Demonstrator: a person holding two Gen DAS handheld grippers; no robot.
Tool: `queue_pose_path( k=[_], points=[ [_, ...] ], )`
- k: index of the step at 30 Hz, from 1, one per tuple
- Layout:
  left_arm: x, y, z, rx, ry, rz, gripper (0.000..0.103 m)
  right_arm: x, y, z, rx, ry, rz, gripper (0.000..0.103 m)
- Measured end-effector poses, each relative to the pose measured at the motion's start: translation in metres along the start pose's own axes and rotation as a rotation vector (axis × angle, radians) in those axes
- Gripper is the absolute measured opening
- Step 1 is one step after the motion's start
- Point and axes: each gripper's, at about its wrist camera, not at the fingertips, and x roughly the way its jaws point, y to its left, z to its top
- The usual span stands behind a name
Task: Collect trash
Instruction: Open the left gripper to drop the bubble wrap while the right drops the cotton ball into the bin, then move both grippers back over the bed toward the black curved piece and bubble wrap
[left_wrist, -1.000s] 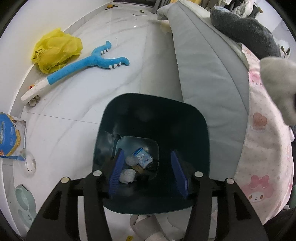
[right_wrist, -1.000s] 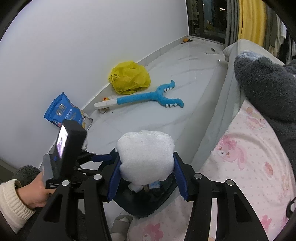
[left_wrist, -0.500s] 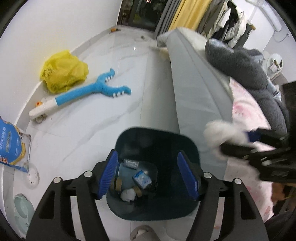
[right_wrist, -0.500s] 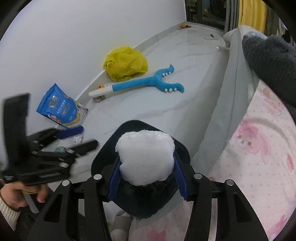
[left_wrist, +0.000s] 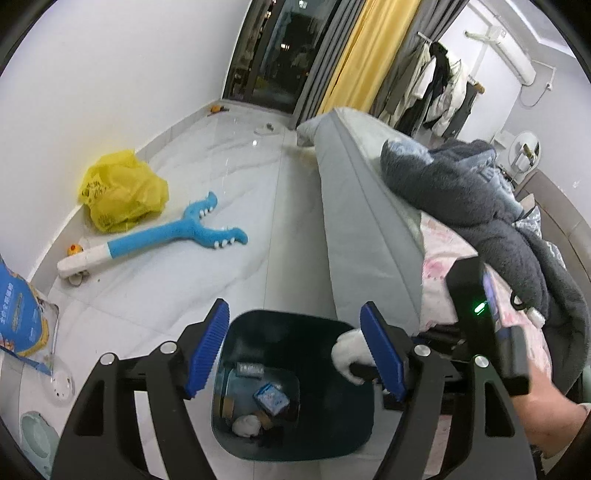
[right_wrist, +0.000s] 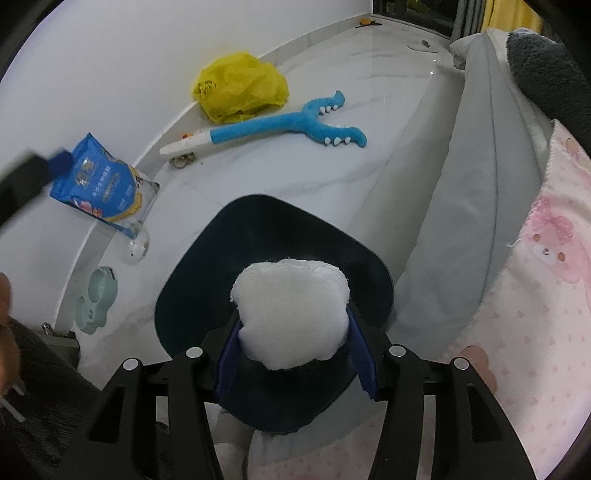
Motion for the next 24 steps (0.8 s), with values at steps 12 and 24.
queue_pose_path(
  k=[12, 24],
  points=[
    [-0.036, -0.004, 0.023, -0.032, -0.135, -0.041, 0.086, 0.014, 0.011, -0.008, -0.04, 0.053, -0.042, 0.068],
    [-0.058, -0.021, 0.035, -0.014, -0.196, -0.068, 0.095, -0.028, 0.012, -0.008, -0.035, -0.063, -0.031, 0.081]
  ],
)
